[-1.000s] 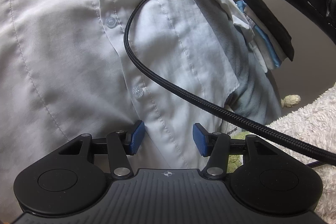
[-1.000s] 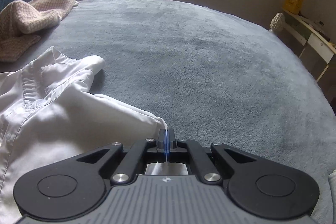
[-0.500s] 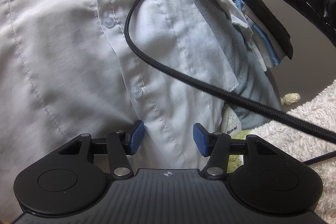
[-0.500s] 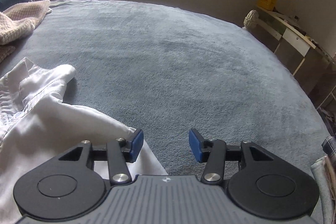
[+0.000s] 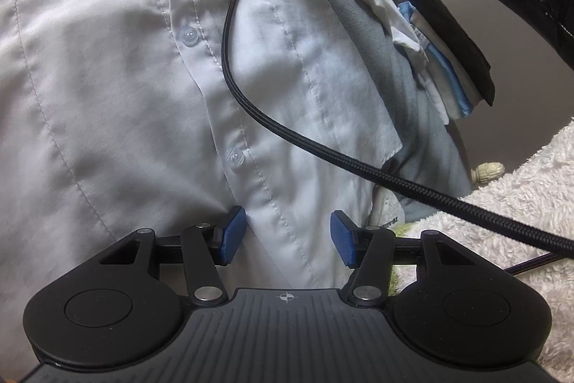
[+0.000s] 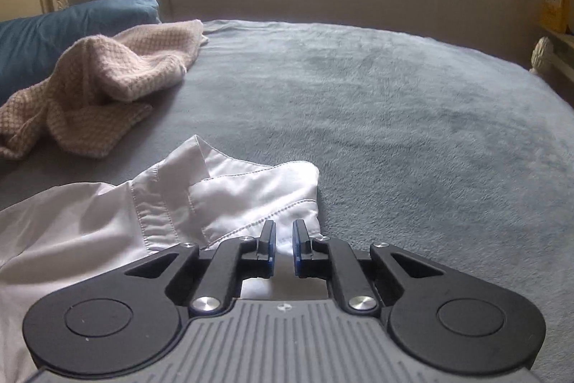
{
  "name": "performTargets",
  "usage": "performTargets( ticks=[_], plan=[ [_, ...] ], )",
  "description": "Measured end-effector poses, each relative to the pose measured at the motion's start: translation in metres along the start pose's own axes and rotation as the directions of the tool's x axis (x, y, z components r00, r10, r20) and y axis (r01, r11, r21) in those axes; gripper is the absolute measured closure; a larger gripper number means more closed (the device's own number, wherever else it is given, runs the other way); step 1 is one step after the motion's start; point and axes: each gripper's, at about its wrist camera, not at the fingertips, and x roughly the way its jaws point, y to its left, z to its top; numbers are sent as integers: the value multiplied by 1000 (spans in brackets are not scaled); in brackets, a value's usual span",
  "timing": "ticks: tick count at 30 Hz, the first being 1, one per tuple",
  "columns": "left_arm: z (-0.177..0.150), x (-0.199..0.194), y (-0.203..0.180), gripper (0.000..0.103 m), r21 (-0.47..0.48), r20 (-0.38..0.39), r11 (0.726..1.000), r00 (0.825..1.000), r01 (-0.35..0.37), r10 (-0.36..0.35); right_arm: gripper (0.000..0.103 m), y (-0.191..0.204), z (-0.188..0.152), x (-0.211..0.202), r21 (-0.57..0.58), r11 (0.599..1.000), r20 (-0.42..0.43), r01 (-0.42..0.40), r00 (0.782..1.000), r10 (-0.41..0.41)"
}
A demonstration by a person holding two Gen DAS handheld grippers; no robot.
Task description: Fold clothes
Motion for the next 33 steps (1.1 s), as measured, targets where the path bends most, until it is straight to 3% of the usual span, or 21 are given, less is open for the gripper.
performTargets(
  ticks=[3,8,10,12,14,16,19,22,25,29,33],
  plan=[
    [0,0,1,50,-6,-2,1000,1000,6,-6,95,-4,-5,27,83,996,-38,32,999,-29],
    [1,1,2,51,-16,-6,1000,1000,13,-13,93,-13,-4,29,178,984,15,16,1000,-19],
    [2,1,3,50,-19,-7,1000,1000,14,-14,87,-21,-4,23,227,974,33,-10,999,3],
    [2,1,3,50,-22,-7,1000,1000,14,-15,69,-30,-4,16,278,960,52,-32,998,18],
    [2,1,3,50,-24,-8,1000,1000,12,-12,57,-45,-10,0,345,937,78,-52,997,27],
    [2,1,2,50,-23,-8,1000,1000,7,-7,57,-63,-18,-19,415,906,99,-86,994,49],
    [2,1,-1,50,-14,-8,1000,1000,-7,7,57,-93,-34,-59,476,869,149,-132,987,68],
    [2,1,-3,50,-13,-6,1000,1000,-20,20,57,-126,-54,-114,544,825,220,-150,975,33],
    [0,1,-5,50,-14,-1,999,999,-36,36,56,-162,-85,-182,633,755,284,-172,959,-20],
    [-2,2,-13,50,6,4,997,997,-71,71,55,-201,-136,-280,702,701,318,-123,935,-155],
    [-5,3,-21,50,34,13,993,994,-109,108,55,-225,-191,-374,760,649,304,-25,897,-321]
  ],
)
